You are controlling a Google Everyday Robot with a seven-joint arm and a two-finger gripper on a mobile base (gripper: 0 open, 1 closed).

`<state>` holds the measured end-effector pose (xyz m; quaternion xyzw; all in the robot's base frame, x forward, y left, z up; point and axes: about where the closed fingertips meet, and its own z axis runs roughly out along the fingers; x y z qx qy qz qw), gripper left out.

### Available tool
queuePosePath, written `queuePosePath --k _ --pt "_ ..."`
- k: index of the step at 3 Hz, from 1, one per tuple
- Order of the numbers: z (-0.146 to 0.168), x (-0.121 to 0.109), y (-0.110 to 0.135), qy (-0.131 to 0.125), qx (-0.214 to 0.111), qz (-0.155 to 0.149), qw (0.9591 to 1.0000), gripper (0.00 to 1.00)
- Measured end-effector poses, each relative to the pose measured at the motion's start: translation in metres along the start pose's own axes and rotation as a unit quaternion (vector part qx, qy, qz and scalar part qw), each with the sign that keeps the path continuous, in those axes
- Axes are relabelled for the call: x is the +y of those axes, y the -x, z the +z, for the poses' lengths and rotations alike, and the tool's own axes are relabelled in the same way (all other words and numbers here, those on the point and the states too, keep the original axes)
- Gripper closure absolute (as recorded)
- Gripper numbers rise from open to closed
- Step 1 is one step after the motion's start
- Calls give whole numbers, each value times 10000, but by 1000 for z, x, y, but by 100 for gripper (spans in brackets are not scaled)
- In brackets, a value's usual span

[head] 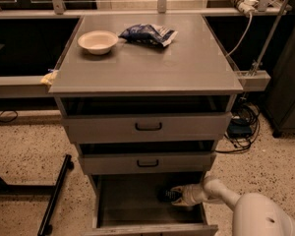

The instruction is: Place rxbar blueberry into bottom drawer

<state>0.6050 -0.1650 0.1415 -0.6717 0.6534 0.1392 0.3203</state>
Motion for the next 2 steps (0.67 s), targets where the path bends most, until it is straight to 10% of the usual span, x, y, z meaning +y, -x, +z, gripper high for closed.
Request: queuePosePath --k 2 --pt "0 0 0 1 -1 0 10000 0"
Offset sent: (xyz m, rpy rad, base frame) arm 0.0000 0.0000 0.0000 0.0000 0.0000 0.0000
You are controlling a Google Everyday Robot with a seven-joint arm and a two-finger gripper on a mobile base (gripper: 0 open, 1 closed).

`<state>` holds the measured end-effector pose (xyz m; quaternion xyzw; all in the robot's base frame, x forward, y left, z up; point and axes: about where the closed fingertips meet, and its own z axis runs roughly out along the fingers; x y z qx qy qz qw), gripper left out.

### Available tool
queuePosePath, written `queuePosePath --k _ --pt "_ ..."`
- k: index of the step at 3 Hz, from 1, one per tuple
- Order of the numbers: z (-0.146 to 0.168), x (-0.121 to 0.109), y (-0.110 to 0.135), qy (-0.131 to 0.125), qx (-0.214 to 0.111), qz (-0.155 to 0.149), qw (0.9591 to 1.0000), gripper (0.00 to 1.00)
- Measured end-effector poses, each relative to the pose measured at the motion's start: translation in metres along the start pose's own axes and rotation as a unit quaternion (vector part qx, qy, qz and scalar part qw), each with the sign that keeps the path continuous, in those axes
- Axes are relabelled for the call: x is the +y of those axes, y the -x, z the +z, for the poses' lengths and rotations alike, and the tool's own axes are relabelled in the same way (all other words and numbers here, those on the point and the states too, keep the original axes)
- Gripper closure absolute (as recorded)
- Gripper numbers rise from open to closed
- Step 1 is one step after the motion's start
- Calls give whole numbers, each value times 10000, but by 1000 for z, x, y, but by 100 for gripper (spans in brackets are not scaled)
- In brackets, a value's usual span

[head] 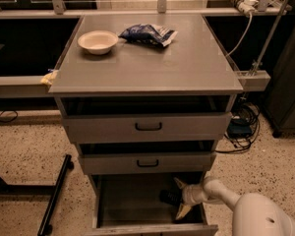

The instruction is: Place rxbar blueberry into bottom drawer

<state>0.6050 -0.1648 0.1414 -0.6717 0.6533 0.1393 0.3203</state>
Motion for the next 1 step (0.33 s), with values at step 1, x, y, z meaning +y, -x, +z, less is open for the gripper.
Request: queuePosePath --k 1 --pt "0 0 0 0 0 0 10000 0"
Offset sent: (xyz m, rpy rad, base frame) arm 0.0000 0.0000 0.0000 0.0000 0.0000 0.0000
